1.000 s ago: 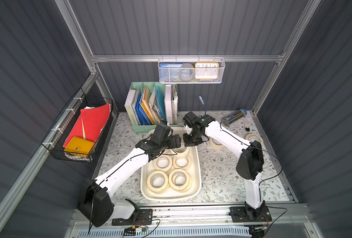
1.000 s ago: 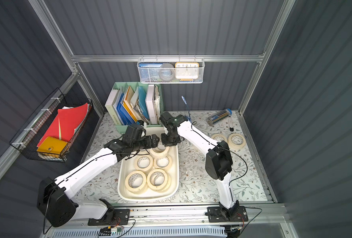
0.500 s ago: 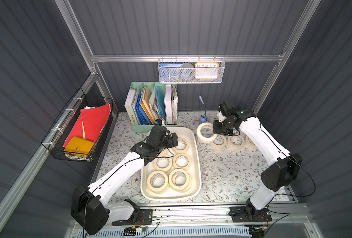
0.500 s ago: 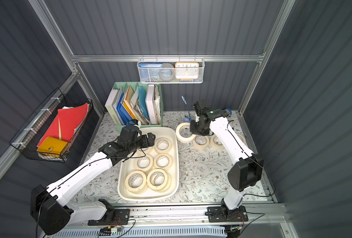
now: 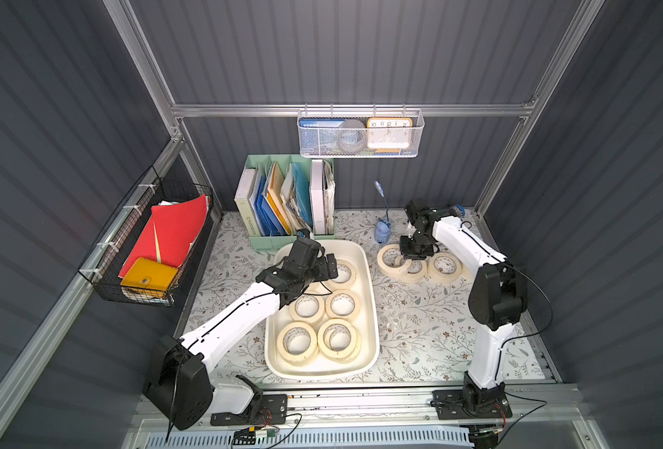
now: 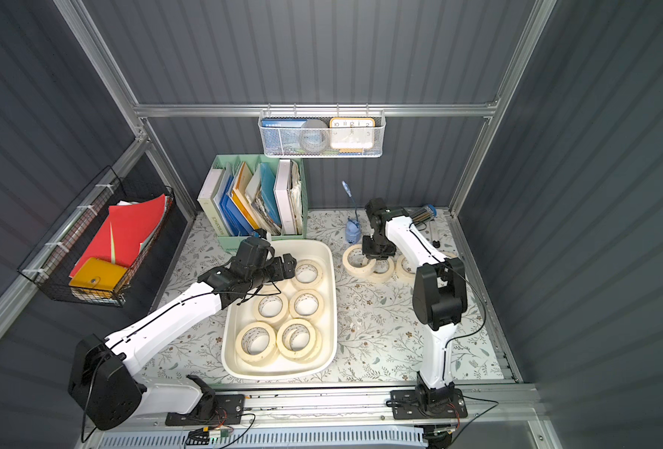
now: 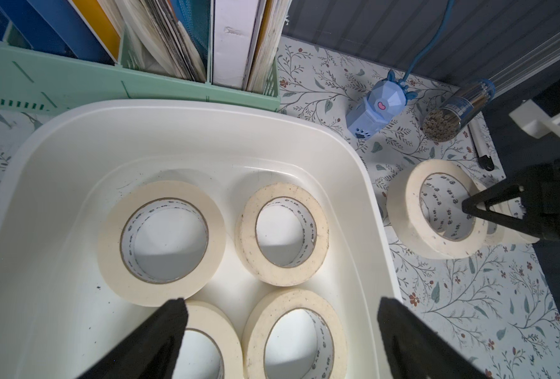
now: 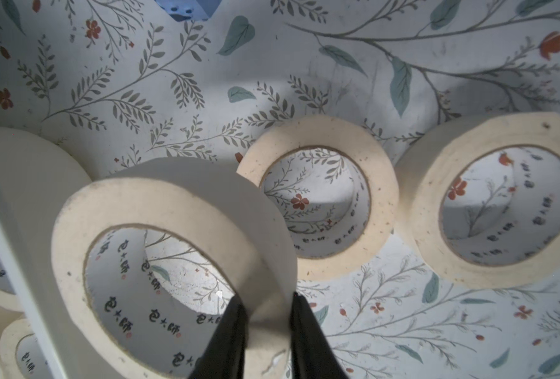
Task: Take out the art tape in the storage box
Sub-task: Place the art tape at the center of the board.
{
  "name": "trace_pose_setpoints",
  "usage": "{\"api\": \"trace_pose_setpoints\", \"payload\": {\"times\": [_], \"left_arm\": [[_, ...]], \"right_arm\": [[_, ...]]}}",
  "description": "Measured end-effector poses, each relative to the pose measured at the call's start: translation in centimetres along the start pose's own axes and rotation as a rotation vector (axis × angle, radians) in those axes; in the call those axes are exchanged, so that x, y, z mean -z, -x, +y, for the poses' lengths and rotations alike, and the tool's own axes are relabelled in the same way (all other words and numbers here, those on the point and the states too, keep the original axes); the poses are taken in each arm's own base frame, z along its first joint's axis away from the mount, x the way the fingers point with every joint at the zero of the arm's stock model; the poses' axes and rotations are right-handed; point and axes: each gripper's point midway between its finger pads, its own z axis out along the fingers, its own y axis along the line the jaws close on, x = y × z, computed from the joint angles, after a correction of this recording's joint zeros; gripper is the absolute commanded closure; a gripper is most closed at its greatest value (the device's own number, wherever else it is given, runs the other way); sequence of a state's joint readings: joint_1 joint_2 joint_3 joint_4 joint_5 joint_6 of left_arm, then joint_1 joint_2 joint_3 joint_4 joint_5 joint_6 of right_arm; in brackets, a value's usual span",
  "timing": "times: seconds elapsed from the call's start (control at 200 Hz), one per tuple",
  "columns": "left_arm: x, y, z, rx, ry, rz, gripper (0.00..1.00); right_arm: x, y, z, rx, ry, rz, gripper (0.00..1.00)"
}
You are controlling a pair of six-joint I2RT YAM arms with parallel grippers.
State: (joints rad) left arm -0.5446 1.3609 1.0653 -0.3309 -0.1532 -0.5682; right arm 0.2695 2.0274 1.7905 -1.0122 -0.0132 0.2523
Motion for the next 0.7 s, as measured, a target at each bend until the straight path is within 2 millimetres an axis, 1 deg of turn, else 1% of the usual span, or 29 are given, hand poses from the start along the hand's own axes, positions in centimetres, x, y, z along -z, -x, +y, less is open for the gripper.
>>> {"api": "trace_pose_setpoints", "payload": {"times": [0.105, 0.235, 0.325, 0.44, 0.7], "left_arm": [[-0.1, -0.3, 0.2, 0.0, 0.004, 0.006, 0.04], [-0.1, -0.3, 0.2, 0.001, 0.004, 0.007, 0.04], [-0.2, -0.3, 0.2, 0.0, 0.004, 0.008, 0.04], [-0.2, -0.3, 0.2, 0.0, 0.004, 0.008, 0.04], [-0.2, -0.4, 0.2, 0.0, 0.005, 0.01, 0.04]], "right_arm": [[-1.0, -0.1, 1.0, 0.031, -0.003, 0.004, 1.0], [-1.2, -0.1, 3.4, 0.079, 0.017, -0.009, 1.0], [-1.9, 0.0, 4.5, 0.099, 0.018, -0.009, 1.0], [-2.9, 0.1, 5.1, 0.103, 0.032, 0.0, 1.0], [-4.8, 0.3, 5.2, 0.102, 0.027, 0.011, 1.0]]}}
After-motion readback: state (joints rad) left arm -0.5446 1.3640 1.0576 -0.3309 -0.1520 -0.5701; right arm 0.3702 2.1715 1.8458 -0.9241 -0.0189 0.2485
